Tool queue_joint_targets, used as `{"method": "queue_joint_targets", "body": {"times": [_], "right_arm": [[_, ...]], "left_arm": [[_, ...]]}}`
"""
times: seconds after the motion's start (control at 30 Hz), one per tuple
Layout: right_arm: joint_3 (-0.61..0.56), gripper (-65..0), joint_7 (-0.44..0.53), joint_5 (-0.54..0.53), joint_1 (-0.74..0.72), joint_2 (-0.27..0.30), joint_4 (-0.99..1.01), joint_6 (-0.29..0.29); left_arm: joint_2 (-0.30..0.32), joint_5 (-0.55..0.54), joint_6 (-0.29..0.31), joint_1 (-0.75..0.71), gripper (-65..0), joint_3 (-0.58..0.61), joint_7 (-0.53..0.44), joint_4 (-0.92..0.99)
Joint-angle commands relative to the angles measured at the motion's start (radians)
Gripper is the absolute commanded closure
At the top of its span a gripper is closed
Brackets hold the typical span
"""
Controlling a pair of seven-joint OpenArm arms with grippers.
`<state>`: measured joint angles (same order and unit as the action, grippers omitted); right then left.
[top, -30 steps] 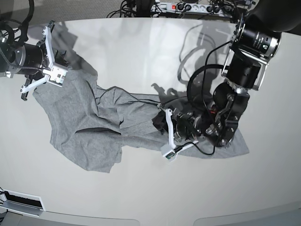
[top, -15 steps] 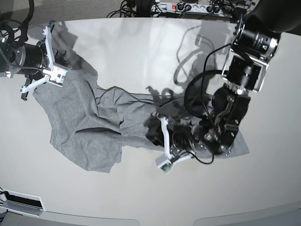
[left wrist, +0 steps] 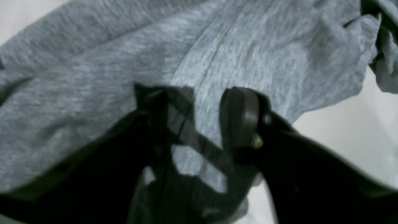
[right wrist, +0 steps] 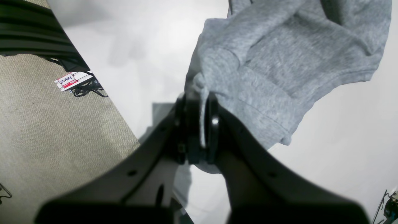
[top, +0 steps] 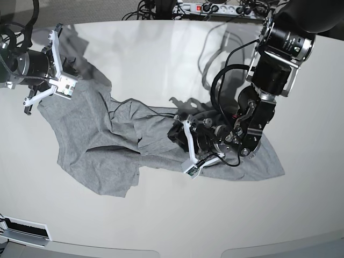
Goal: Layout the t-shirt on the table in an organized manner, then fold the t-shirt properly
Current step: 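Reach the left gripper into the shirt middle and grasp the fabric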
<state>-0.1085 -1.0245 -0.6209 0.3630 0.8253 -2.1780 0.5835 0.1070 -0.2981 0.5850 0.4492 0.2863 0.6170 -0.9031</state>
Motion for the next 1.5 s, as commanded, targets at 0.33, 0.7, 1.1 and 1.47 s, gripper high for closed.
{"method": "queue_joint_targets", "body": {"times": [0.33, 0.7, 1.1, 1.47], "right_arm": [[0.01, 0.0, 0.011, -0.003, -0.008, 0.017, -0.01, -0.004], [0.01, 0.0, 0.011, 0.0, -0.008, 0.017, -0.01, -0.004], [0.01, 0.0, 0.013, -0.001, -0.009, 0.017, -0.01, -0.004], [0.01, 0.0, 0.019, -0.001, -0.009, 0.017, -0.01, -0.004]], "left_arm": [[-0.004, -0.116, 0.022, 0.08, 0.0, -0.005, 0.117, -0.074], [-0.005, -0.146, 0.025, 0.077, 0.0, -0.006, 0.193, -0.246], [-0.043, -0.063, 0.016, 0.028, -28.4, -0.004, 0.039, -0.019], [-0.043, 0.011, -0.038, 0.028, 0.0, -0.004, -0.027, 0.062]]}}
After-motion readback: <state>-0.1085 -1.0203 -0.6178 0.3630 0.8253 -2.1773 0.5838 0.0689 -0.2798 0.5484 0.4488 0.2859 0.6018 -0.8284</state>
